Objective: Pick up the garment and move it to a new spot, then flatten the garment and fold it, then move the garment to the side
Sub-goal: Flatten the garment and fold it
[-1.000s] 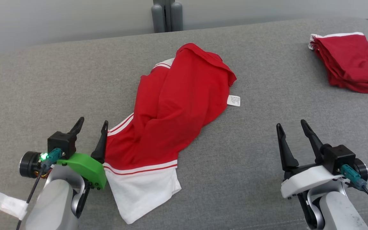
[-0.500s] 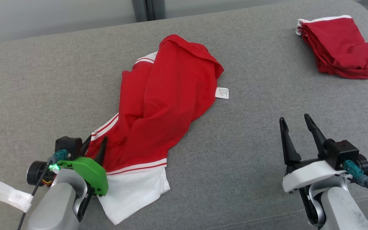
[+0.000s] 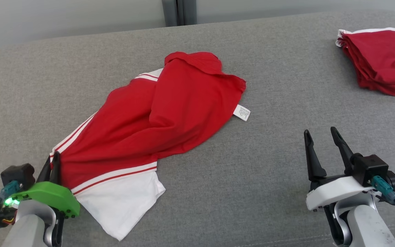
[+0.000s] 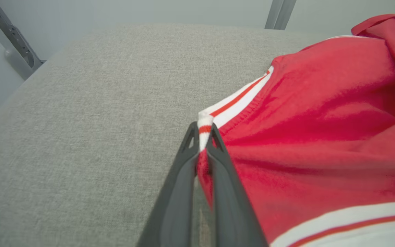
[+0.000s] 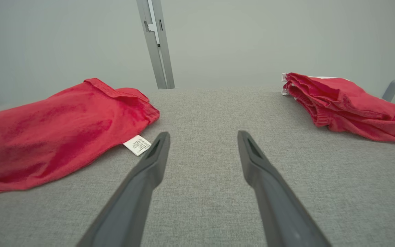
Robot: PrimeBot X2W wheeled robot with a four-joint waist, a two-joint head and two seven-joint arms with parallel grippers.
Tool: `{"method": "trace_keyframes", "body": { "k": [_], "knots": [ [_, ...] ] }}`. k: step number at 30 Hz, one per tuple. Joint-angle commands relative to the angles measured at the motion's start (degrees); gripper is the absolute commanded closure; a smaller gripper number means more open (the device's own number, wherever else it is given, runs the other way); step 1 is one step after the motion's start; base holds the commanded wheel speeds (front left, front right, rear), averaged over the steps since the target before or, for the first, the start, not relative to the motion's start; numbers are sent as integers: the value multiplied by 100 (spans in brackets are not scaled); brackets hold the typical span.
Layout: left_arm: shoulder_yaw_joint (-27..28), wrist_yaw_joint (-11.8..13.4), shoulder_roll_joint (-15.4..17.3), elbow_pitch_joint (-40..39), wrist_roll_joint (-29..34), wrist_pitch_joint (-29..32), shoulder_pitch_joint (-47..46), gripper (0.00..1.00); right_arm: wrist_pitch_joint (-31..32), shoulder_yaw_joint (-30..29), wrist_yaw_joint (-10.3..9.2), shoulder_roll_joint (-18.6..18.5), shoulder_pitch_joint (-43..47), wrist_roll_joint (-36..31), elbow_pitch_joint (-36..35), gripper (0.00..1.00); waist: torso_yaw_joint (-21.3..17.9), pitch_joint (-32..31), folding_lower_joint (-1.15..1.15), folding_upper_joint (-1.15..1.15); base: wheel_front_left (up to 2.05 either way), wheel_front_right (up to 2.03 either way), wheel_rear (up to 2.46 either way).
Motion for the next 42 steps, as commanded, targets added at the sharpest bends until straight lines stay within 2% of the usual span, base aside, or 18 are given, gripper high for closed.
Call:
{"method": "trace_keyframes", "body": {
  "k": [1, 4, 5, 6, 7, 19, 26, 34, 42],
  "knots": [
    [87, 60, -7, -107, 17, -19, 201, 100, -17, -24, 0, -2, 59, -46, 30, 0, 65, -20, 0, 0, 0, 0, 0],
    [209, 63, -95, -300, 124, -20, 374, 100, -17, -42, 0, -4, 88, -44, 69, 0, 128, -48, 0, 0, 0, 0, 0],
    [248, 73, -150, -400, 181, -21, 414, 82, -17, -51, 0, -2, 101, -50, 81, 0, 161, -70, 0, 0, 0, 0, 0],
    [288, 87, -180, -498, 241, -21, 447, 29, -17, -45, 0, 0, 105, -52, 96, 0, 183, -87, 0, 0, 0, 0, 0],
    [332, 96, -220, -608, 317, -21, 490, 0, -17, -48, 0, -5, 105, -34, 111, 0, 215, -118, 0, 0, 0, 0, 0],
    [1323, 136, -746, -2393, 1138, -12, 1243, 0, -17, -21, 0, 11, 190, 22, -27, 0, 326, -473, 0, 0, 0, 0, 0],
    [1678, 1, -1104, -3208, 1518, -13, 1852, 0, -17, -72, 0, 16, 356, 8, -144, 0, 403, -514, 0, 0, 0, 0, 0],
    [1795, -135, -1284, -3334, 1761, -13, 2047, 0, -17, -105, 0, 2, 304, 34, 47, 0, 535, -557, 0, 0, 0, 0, 0],
    [1690, -243, -1401, -3265, 1833, -12, 1804, 0, -4, 355, 0, -264, -764, -147, 715, 0, 770, -349, 0, 0, 0, 0, 0]
  ]
}}
